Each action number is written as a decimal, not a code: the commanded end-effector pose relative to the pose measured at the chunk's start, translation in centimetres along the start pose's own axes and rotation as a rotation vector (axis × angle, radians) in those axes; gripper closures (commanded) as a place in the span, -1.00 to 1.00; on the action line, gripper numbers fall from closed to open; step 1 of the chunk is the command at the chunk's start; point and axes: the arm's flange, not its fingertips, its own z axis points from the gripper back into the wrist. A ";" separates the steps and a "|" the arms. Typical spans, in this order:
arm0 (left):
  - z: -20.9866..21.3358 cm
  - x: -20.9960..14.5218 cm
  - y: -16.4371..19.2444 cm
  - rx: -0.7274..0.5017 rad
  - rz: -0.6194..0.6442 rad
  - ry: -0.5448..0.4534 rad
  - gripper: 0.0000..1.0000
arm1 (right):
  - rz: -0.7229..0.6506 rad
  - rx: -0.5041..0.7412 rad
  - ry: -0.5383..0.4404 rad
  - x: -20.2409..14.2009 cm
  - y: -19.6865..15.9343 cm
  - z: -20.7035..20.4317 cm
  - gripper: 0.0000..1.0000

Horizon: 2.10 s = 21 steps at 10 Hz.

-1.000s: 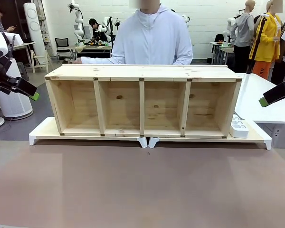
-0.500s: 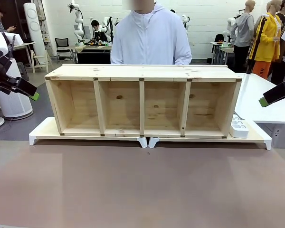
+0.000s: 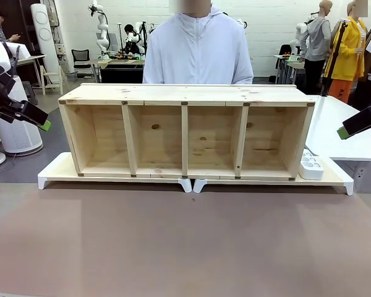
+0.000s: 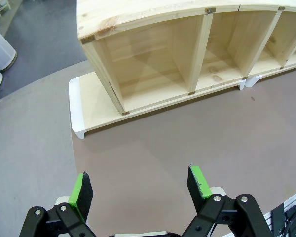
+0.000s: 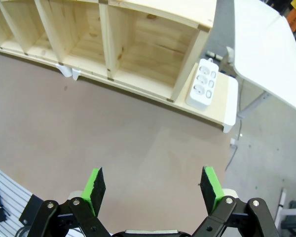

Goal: Perform cable management.
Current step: When the cord part of the Power Cable appears at the lower middle area of the table and stops, grasp the cord part of the Power Cable.

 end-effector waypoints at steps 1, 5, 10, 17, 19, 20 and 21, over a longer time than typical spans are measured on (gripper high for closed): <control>-0.2 0.2 0.1 0.000 0.005 -0.010 -1.00 | 0.000 -0.002 -0.005 0.1 -0.2 -0.2 -1.00; -0.2 0.2 0.1 0.000 0.005 -0.010 -1.00 | 0.000 -0.002 -0.005 0.1 -0.2 -0.2 -1.00; -0.2 0.2 0.1 0.000 0.005 -0.010 -1.00 | 0.000 -0.002 -0.005 0.1 -0.2 -0.2 -1.00; -0.2 0.2 0.1 0.000 0.005 -0.010 -1.00 | 0.000 -0.002 -0.005 0.1 -0.2 -0.2 -1.00; -0.2 0.2 0.1 0.000 0.005 -0.010 -1.00 | 0.000 -0.002 -0.005 0.1 -0.2 -0.2 -1.00; -0.2 0.2 0.1 0.000 0.005 -0.010 -1.00 | 0.000 -0.002 -0.005 0.1 -0.2 -0.2 -1.00; -0.2 0.2 0.1 0.000 0.005 -0.010 -1.00 | 0.000 -0.002 -0.005 0.1 -0.2 -0.2 -1.00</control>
